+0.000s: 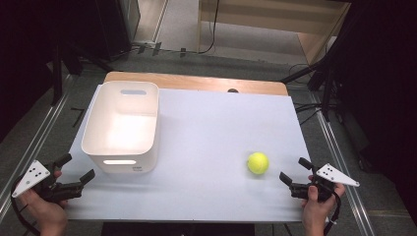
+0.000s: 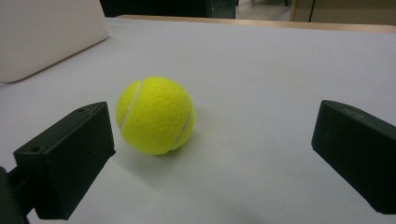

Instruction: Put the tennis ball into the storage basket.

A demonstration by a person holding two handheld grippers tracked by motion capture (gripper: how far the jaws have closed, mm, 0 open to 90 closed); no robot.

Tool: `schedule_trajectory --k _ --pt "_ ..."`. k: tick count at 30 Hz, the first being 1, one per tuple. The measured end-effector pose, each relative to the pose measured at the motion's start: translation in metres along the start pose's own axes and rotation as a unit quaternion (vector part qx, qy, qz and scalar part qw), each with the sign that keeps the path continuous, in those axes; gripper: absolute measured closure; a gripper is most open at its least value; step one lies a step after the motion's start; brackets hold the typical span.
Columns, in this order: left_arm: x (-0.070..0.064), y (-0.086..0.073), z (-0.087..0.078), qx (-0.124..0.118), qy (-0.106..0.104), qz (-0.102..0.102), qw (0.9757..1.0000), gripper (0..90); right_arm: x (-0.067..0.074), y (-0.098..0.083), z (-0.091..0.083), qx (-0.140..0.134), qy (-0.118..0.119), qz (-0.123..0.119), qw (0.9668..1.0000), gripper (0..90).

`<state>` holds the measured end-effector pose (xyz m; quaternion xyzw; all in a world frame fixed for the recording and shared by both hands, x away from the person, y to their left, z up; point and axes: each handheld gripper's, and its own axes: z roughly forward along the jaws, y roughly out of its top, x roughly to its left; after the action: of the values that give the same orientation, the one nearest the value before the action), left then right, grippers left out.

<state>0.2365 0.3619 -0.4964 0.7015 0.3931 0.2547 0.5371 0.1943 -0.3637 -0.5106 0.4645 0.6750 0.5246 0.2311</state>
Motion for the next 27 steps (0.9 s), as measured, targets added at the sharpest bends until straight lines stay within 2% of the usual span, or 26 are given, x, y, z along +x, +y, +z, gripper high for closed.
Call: schedule_trajectory --k 8,11,17,19,20,21,22,27 --pt "0.001 0.0 -0.001 -0.007 0.002 -0.005 1.0 0.0 0.009 0.006 0.0 0.022 0.006 -0.019 0.9996 0.0" --pt "0.0 -0.001 -0.001 -0.008 0.002 -0.005 1.0 0.0 0.015 0.014 0.001 0.03 0.01 -0.033 0.999 0.0" --pt "0.0 -0.001 -0.003 -0.016 0.0 -0.001 0.9999 0.0 0.022 0.025 0.004 0.046 0.016 -0.041 0.998 0.0" --pt "0.0 -0.001 -0.003 -0.018 -0.001 0.001 0.9998 0.0 0.028 0.032 0.01 0.064 0.023 -0.052 0.9963 0.0" --pt "0.0 -0.001 -0.003 -0.018 -0.001 0.001 0.9998 0.0 0.028 0.032 0.01 0.064 0.023 -0.052 0.9963 0.0" --pt "0.0 -0.001 -0.003 -0.018 -0.001 0.001 0.9998 0.0 0.033 0.037 0.015 0.081 0.026 -0.066 0.9942 0.0" --pt "0.0 -0.001 -0.003 -0.018 -0.001 0.001 0.9998 0.0 0.033 0.037 0.015 0.081 0.026 -0.066 0.9942 0.0" --pt "-0.001 -0.001 -0.003 -0.019 -0.006 0.002 0.9998 0.0 0.044 0.05 0.026 0.105 0.037 -0.092 0.9895 0.0"
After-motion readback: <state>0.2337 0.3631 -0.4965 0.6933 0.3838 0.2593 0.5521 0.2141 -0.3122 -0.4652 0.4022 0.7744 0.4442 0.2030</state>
